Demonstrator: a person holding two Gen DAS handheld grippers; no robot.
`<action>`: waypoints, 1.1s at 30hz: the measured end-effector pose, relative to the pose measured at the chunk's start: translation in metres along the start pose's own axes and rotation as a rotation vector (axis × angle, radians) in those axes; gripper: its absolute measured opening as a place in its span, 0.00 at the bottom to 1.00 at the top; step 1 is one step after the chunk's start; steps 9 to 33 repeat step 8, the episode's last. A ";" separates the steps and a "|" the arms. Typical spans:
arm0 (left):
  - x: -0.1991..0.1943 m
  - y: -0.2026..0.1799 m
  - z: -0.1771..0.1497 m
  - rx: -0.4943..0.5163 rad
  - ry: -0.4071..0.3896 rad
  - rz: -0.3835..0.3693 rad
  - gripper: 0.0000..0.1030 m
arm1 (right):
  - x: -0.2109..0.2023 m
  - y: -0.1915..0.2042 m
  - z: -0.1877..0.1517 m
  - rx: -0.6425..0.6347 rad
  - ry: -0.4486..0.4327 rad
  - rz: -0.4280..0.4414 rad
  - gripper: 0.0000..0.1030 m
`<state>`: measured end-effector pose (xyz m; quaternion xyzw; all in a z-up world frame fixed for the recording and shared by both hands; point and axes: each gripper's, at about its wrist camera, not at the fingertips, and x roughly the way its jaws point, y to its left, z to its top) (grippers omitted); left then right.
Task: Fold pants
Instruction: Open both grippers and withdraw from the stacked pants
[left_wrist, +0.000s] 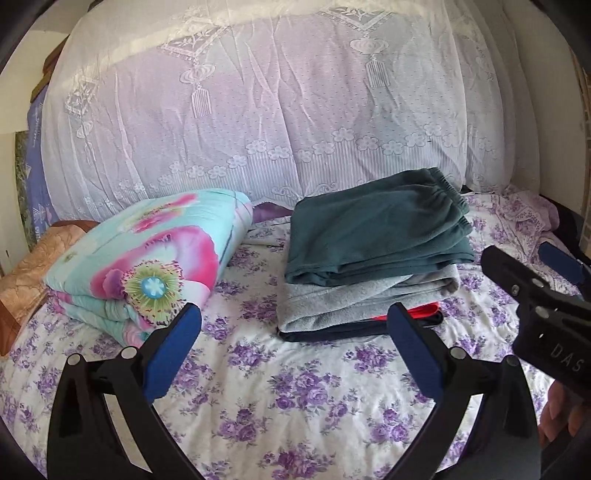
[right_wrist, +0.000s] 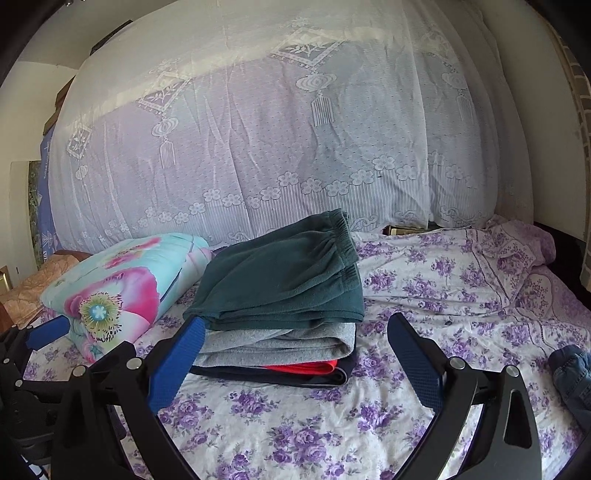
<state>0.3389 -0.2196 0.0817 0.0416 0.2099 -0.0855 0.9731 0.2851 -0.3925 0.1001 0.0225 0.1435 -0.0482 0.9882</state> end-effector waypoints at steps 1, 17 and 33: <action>0.001 0.001 0.000 -0.006 0.008 -0.005 0.95 | 0.000 0.000 0.000 0.000 0.000 0.001 0.97; 0.005 0.005 0.000 -0.026 0.034 -0.015 0.95 | 0.000 0.000 0.000 -0.005 0.004 0.007 0.97; 0.005 0.005 0.000 -0.026 0.034 -0.015 0.95 | 0.000 0.000 0.000 -0.005 0.004 0.007 0.97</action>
